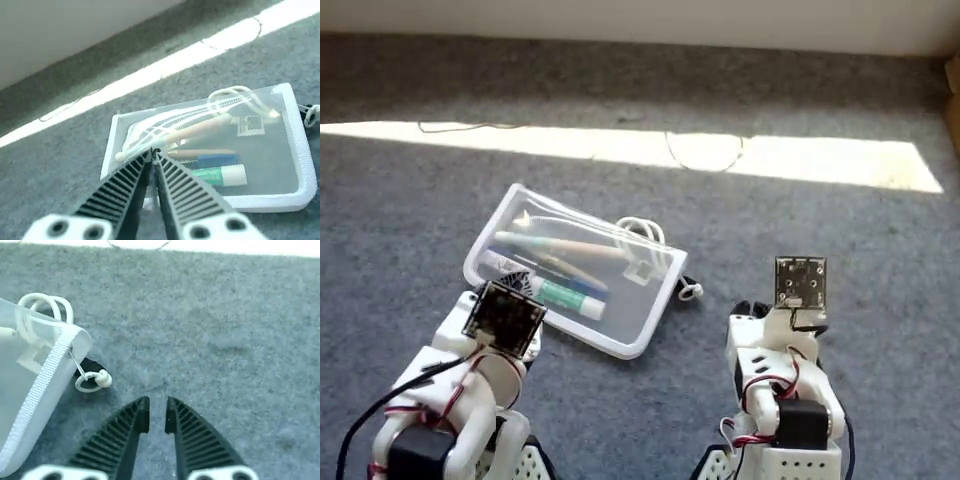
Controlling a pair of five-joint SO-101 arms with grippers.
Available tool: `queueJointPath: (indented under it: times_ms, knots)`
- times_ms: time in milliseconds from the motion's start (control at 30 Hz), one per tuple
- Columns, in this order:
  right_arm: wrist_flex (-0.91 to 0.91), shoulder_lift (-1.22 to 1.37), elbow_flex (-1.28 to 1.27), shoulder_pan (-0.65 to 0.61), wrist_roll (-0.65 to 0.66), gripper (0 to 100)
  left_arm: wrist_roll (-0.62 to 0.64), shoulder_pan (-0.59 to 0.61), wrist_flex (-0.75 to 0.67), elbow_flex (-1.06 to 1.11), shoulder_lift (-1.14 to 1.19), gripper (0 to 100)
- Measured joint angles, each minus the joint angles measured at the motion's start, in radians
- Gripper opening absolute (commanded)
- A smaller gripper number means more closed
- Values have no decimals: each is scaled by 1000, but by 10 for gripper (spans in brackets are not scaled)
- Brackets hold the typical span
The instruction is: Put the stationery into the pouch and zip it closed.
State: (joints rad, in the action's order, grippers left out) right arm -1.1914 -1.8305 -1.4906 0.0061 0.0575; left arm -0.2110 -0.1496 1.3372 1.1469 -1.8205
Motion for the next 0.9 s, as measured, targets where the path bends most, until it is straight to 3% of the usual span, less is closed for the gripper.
queueJointPath:
  times_ms: [200,533,900]
  knots:
    - [0,6,-74,0,0,5,0,37,-5,157,2,14]
    - [0,8,-173,0,0,5,0,218,-199,453,2,14]
    - [0,6,-178,0,0,5,0,224,-213,526,3,11]
